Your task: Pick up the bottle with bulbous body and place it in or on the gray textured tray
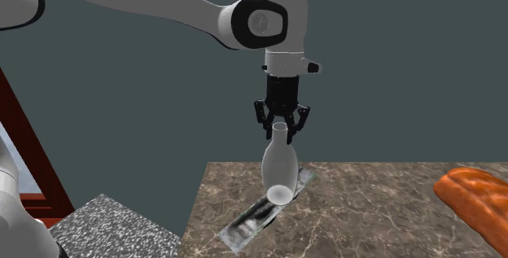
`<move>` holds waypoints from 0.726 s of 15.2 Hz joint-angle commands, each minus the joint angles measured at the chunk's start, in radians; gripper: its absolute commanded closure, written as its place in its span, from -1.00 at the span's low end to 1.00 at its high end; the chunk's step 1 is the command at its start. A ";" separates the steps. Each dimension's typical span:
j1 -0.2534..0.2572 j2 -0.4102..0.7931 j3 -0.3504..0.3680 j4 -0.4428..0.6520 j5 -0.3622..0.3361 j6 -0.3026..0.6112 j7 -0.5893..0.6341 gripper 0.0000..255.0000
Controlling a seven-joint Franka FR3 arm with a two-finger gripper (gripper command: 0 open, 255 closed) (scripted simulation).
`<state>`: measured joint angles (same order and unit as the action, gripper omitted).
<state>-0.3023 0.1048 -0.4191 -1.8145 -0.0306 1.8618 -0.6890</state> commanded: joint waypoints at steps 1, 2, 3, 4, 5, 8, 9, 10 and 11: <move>-0.001 0.001 -0.001 -0.001 -0.001 0.001 0.000 -1.00; 0.000 0.001 -0.001 -0.002 -0.001 0.001 0.000 -1.00; -0.001 0.001 -0.001 -0.002 -0.001 0.001 0.000 -1.00; -0.001 0.001 -0.001 -0.002 -0.001 0.001 0.000 -1.00; -0.001 0.001 -0.001 -0.001 -0.001 0.001 0.000 -1.00; 0.001 -0.003 0.000 0.061 -0.002 -0.066 0.001 -1.00; 0.002 -0.003 0.001 0.095 -0.002 -0.100 0.001 -1.00; 0.002 -0.002 0.001 0.123 -0.001 -0.126 0.000 -1.00; 0.002 -0.002 0.001 0.123 -0.001 -0.126 0.000 -1.00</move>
<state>-0.3004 0.0985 -0.4185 -1.7071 -0.0335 1.7481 -0.6884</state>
